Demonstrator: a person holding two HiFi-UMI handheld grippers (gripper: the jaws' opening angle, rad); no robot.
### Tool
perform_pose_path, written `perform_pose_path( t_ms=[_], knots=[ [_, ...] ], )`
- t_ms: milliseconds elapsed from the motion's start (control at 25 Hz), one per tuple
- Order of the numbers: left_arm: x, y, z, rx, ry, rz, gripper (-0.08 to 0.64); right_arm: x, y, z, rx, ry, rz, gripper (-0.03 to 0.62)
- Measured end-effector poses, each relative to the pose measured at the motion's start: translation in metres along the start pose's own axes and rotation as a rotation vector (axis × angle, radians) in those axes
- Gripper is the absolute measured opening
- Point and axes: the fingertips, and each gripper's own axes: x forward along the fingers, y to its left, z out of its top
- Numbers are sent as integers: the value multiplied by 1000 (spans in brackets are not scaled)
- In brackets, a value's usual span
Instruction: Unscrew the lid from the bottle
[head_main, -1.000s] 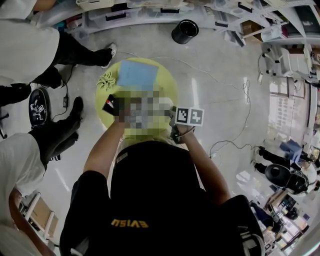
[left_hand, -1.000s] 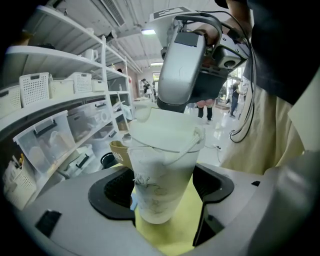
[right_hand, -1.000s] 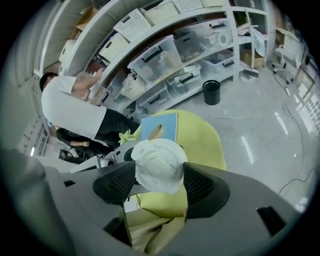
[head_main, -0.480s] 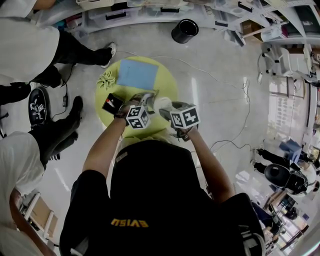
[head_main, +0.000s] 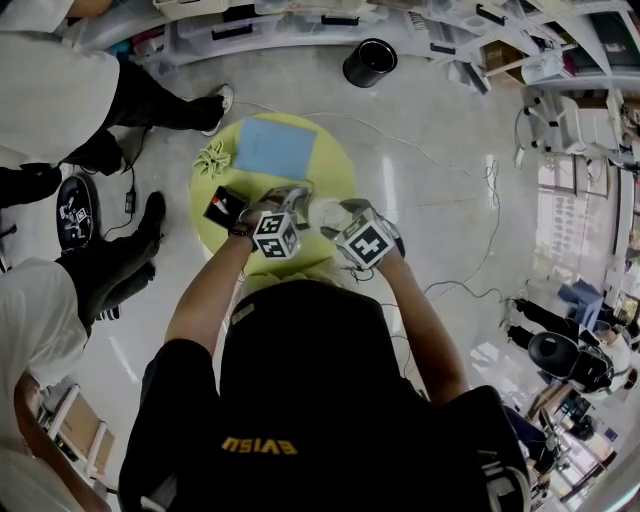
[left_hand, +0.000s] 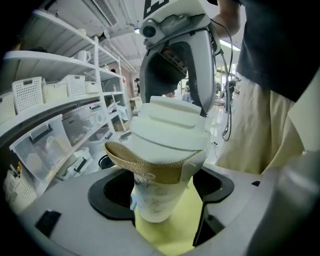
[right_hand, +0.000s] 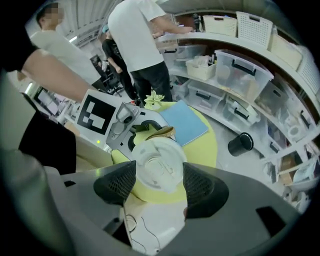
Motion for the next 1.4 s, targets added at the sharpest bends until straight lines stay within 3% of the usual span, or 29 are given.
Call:
perform_pose_path(
  t_ms=[400,520,600,680,760,920,1040,1200,1280,1400],
  knots=[
    [-2,2,7,4,-4,1,382,1,2,-2,-416,110,-123,264],
    [-1,2,6,2,-4,4,382,1,2,-2,-431,94,-127,262],
    [0,1,6,1,-5,6,382,0,1,-5,-380,62,-134,266],
    [0,2,7,-4,-6,8,382,-3,-5,-7,-258,14,-145,295],
    [0,2,6,-10,-6,10,380,-8,-9,-7,-56,-66,-114,327],
    [1,1,7,-2,-7,5,382,-11,-11,-4,442,-272,19,396],
    [5,-1,8,16,-2,5,382,-1,-18,-9,655,-279,9,425],
    [8,-3,8,20,4,4,382,9,-19,-22,692,-212,-18,423],
    [8,-2,7,24,8,-4,382,7,-17,-21,626,-203,-25,420],
    [8,-1,7,28,9,-19,380,2,-14,-18,453,-176,-84,419]
  ],
)
